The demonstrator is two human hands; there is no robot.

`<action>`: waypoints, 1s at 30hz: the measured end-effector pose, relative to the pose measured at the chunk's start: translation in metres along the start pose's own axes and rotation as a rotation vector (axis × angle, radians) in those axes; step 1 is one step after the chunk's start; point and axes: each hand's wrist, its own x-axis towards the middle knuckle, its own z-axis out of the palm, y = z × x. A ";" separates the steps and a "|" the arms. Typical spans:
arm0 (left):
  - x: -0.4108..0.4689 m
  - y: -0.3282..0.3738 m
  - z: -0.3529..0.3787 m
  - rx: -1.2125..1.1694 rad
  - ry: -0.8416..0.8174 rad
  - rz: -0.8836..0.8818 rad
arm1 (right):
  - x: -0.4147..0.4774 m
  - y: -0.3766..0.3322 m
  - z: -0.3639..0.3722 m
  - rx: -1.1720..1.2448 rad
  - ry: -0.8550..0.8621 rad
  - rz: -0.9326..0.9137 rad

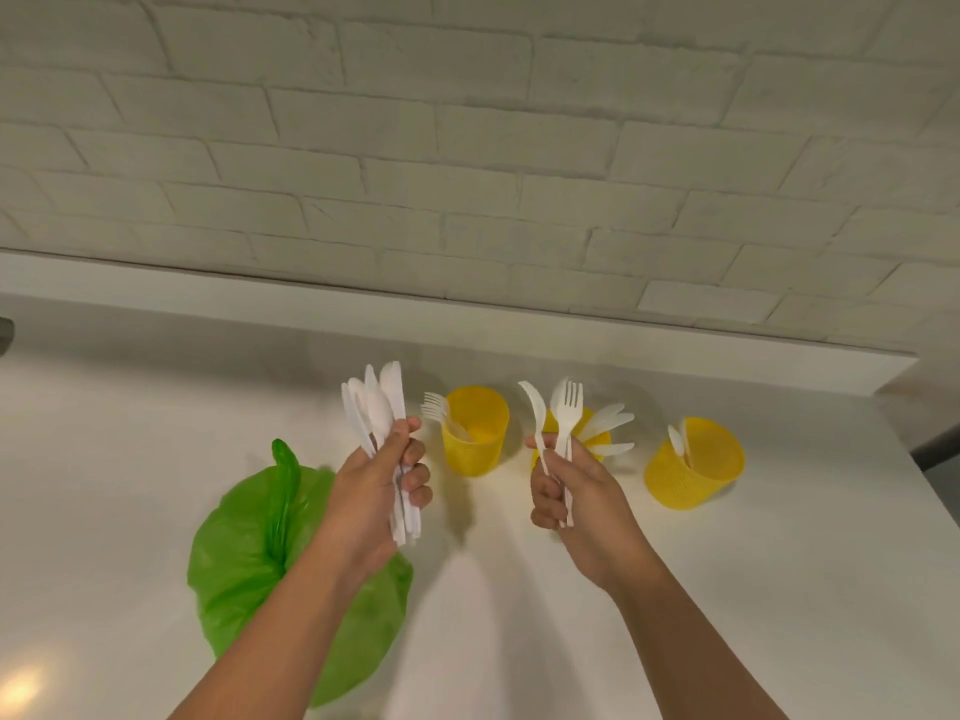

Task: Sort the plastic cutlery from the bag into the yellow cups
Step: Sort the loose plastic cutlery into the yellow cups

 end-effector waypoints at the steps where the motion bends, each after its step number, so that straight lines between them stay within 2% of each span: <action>1: 0.001 0.000 -0.002 0.034 0.029 0.009 | 0.003 -0.001 0.006 0.009 0.004 0.025; 3: 0.002 0.000 -0.003 0.101 0.085 0.027 | 0.012 -0.002 0.018 -0.044 0.026 0.001; 6: 0.003 0.000 -0.002 0.123 0.106 0.034 | 0.033 -0.005 0.038 -0.189 0.047 -0.161; 10: 0.004 0.000 0.006 0.143 0.072 0.024 | 0.075 -0.010 0.066 -0.467 0.134 -0.347; 13: 0.005 0.002 0.011 0.179 0.021 0.039 | 0.104 -0.007 0.078 -0.536 0.161 -0.407; 22: 0.005 0.011 0.011 0.219 -0.045 0.052 | 0.135 0.007 0.072 -0.788 0.282 -0.374; 28: 0.006 0.013 0.015 0.212 -0.043 0.050 | 0.140 0.003 0.071 -0.757 0.175 -0.284; 30: 0.005 0.014 0.015 0.219 -0.042 0.048 | 0.140 -0.001 0.071 -0.837 0.170 -0.265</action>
